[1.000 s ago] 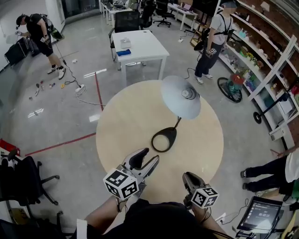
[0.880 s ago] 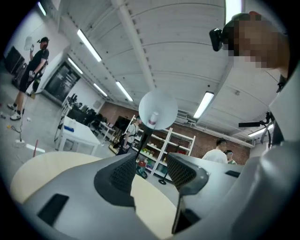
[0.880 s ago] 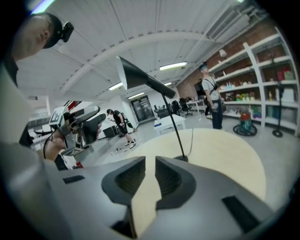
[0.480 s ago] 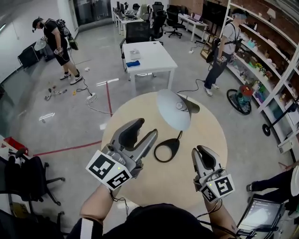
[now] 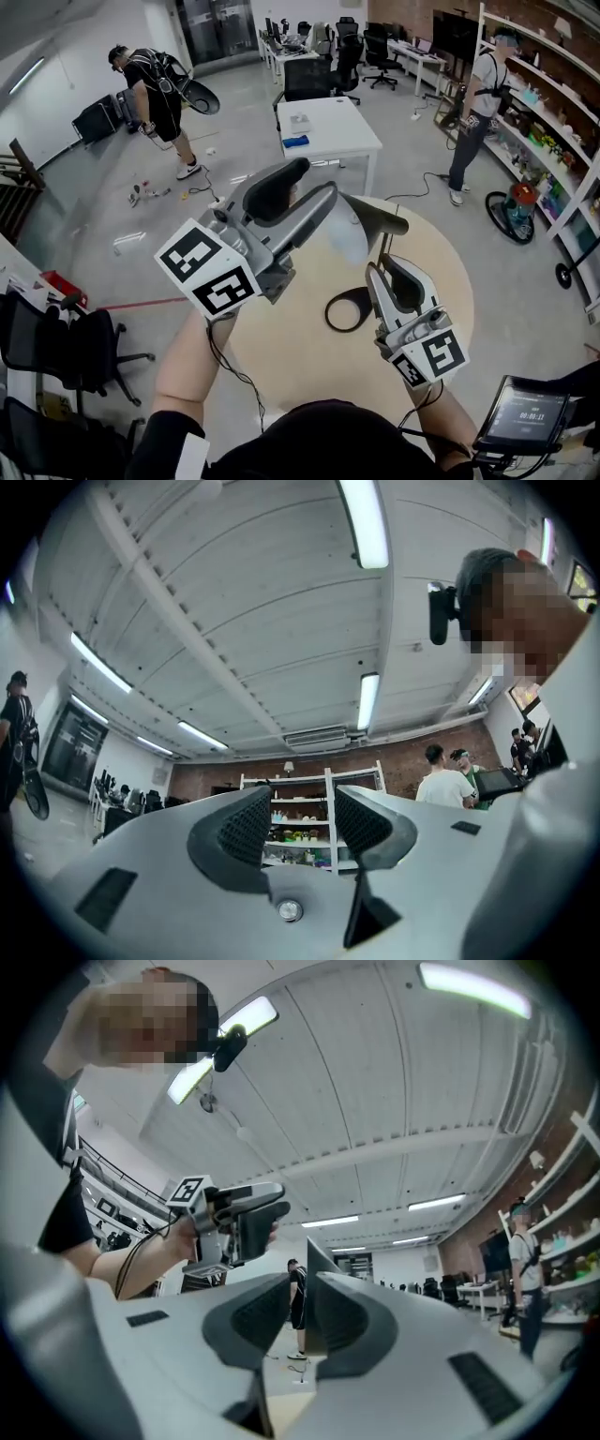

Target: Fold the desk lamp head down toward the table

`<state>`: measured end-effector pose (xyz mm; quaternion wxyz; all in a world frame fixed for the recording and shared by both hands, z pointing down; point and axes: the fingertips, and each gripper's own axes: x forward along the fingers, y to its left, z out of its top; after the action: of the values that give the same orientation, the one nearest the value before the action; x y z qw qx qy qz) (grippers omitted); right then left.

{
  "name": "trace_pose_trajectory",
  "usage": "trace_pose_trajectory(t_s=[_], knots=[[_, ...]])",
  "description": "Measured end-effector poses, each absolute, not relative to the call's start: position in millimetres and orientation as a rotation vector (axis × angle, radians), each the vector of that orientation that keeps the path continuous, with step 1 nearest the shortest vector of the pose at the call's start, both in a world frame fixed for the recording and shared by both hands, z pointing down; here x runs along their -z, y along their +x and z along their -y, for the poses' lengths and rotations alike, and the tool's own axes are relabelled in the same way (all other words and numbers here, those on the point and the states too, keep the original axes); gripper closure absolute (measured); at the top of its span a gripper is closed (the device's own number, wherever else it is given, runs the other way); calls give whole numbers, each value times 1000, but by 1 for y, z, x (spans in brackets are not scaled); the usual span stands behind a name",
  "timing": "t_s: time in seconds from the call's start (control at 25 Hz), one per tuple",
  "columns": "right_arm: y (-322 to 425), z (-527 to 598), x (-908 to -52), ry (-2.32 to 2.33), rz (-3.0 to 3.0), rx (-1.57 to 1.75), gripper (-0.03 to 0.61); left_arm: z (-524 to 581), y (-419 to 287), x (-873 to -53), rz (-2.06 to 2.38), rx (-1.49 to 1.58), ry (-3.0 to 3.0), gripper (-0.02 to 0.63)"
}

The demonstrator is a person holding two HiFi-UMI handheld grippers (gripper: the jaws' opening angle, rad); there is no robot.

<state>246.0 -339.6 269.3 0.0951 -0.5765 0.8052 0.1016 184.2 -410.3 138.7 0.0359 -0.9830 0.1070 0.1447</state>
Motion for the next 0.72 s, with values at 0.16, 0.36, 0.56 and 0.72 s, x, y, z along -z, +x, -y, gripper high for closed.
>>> trace_pose_trajectory(t_s=[0.16,0.36,0.56,0.72], knots=[[236,344,-267,-1697,-2404,-332,511,418,202,-149,-283,-302,-3135,396],[231,345,-274,-1692,-2411,-305,511,418,214,-169,-262,-116,-3152,396],[234,349,-280,-1720,-2397,-293,511,430,222,-177,-346,10,-3084,396],[233,353,-280,-1726,-2388,-297,511,439,227,-188,-347,77,-3115,396]])
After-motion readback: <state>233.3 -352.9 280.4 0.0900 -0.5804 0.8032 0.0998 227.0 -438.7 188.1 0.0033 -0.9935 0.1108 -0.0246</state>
